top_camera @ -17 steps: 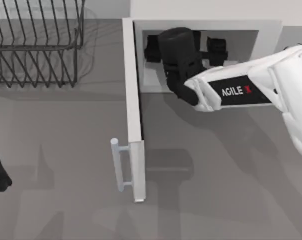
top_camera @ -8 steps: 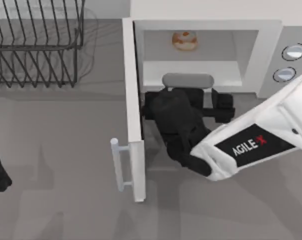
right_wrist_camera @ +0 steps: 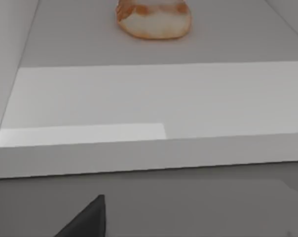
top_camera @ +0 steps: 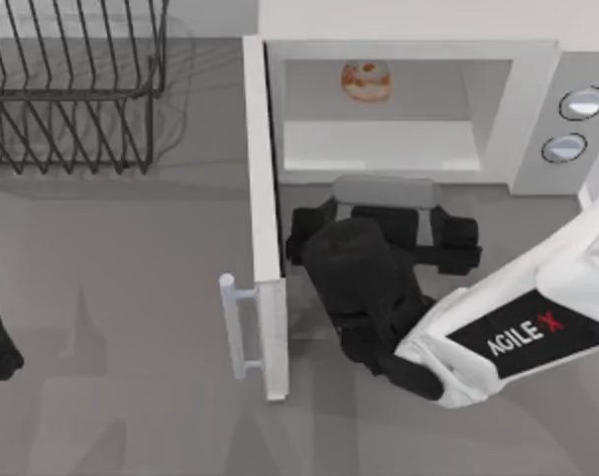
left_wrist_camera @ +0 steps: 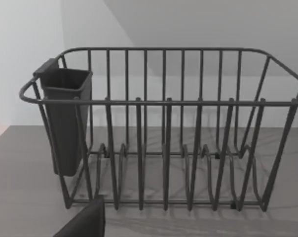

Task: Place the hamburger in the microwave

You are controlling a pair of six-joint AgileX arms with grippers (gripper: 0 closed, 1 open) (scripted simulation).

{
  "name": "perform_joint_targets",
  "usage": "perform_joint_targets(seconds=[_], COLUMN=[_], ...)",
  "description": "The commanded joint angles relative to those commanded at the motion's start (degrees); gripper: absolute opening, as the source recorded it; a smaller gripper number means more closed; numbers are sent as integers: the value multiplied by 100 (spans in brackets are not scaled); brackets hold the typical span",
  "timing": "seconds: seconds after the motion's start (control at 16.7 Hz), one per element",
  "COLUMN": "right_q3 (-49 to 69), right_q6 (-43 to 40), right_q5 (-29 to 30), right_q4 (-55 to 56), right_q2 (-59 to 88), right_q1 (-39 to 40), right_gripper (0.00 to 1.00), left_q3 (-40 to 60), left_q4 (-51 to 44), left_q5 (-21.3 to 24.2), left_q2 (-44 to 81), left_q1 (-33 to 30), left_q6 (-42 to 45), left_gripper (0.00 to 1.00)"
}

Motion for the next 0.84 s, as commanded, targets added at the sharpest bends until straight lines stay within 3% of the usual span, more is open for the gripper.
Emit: perform_joint_targets(seconds=[0.24, 0.6, 0.84], right_q3=[97, 476, 606], right_q6=[-11, -15, -12], right_q5=[-17, -40, -38], right_q4=[-242, -1862, -2216], right_q2=[-175, -1248, -1582], right_q1=[-28, -29, -36], right_gripper=[100, 100, 100], left_q3=[0, 0, 0], left_q4=[0, 0, 0], left_q5=[0, 0, 0], left_q2=[0, 0, 0], left_q1=[0, 0, 0], left_q6=[0, 0, 0], left_gripper=[100, 100, 100])
